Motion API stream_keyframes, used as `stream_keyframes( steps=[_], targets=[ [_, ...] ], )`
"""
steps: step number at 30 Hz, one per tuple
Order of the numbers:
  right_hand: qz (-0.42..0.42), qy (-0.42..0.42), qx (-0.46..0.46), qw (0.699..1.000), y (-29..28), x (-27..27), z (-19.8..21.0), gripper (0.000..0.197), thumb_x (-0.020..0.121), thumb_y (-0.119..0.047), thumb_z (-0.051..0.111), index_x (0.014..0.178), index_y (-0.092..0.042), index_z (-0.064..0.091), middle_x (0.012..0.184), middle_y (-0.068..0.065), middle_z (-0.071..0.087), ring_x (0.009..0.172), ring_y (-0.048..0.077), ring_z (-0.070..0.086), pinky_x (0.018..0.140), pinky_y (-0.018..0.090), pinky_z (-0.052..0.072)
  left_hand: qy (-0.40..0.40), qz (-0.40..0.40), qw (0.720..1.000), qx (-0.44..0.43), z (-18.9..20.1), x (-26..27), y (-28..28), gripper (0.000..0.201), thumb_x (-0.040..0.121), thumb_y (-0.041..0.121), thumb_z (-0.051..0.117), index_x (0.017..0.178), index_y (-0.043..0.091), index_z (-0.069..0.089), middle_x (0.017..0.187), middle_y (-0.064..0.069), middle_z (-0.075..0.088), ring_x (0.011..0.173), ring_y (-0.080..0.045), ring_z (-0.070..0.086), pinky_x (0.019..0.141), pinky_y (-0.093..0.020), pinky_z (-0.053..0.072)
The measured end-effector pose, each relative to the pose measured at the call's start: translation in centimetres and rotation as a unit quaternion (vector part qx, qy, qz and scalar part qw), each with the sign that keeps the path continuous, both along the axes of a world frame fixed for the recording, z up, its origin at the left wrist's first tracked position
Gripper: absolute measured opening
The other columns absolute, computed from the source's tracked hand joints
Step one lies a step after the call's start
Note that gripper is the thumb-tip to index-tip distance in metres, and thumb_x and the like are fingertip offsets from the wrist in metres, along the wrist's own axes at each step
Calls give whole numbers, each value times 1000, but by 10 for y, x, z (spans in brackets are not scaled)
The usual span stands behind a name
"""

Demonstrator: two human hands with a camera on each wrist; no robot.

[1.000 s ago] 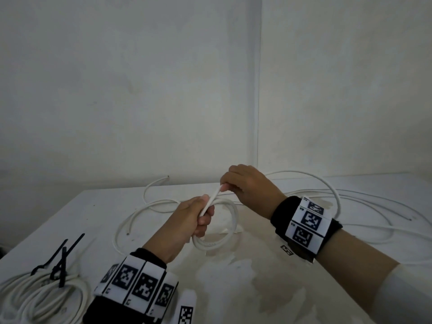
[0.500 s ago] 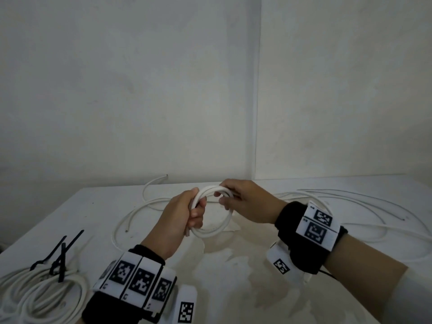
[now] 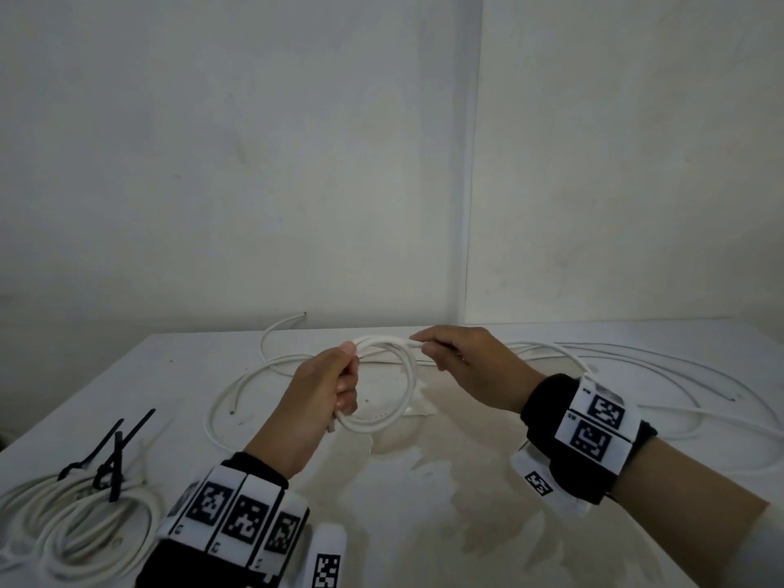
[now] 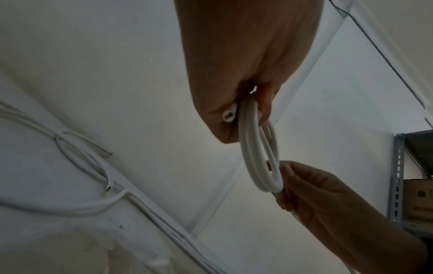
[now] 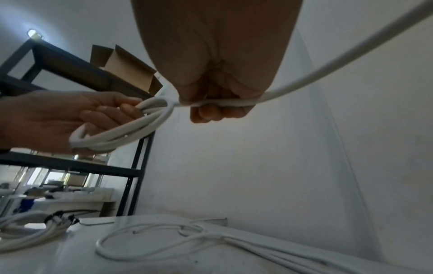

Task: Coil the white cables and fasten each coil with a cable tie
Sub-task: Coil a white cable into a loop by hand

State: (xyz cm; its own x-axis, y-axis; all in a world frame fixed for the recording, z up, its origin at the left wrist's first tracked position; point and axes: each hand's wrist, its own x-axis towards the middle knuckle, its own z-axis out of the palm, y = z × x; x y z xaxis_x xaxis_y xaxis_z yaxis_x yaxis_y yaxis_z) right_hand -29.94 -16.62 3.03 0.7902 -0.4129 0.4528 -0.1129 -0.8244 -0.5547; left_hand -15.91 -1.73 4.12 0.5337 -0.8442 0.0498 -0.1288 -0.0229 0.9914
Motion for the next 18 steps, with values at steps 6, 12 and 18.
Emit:
stream_keyframes(
  steps=[6,12,18],
  targets=[
    [-70,-44,-139,987,-17,-6,-16,41,92,-33,37,99,-6,67,86,-4,69,75,5,57,77,25,32,79,66,993,-59,-1,11,-1,34,96,24,40,63,15,44,42,12,30,34,-3,27,52,-28,15],
    [-139,-1,-214,967,-36,-6,-20,28,92,-17,40,98,-6,64,85,11,68,69,31,65,66,37,45,141,104,976,-128,9,25,1,34,97,26,40,64,16,44,39,12,32,32,-1,27,46,-22,19],
    [-187,24,-49,981,-50,-22,-19,31,97,-14,42,125,-8,53,98,13,63,89,29,57,76,29,39,160,127,963,-176,13,41,9,33,97,26,38,66,17,42,39,9,32,32,-2,27,38,-15,23]
  ],
)
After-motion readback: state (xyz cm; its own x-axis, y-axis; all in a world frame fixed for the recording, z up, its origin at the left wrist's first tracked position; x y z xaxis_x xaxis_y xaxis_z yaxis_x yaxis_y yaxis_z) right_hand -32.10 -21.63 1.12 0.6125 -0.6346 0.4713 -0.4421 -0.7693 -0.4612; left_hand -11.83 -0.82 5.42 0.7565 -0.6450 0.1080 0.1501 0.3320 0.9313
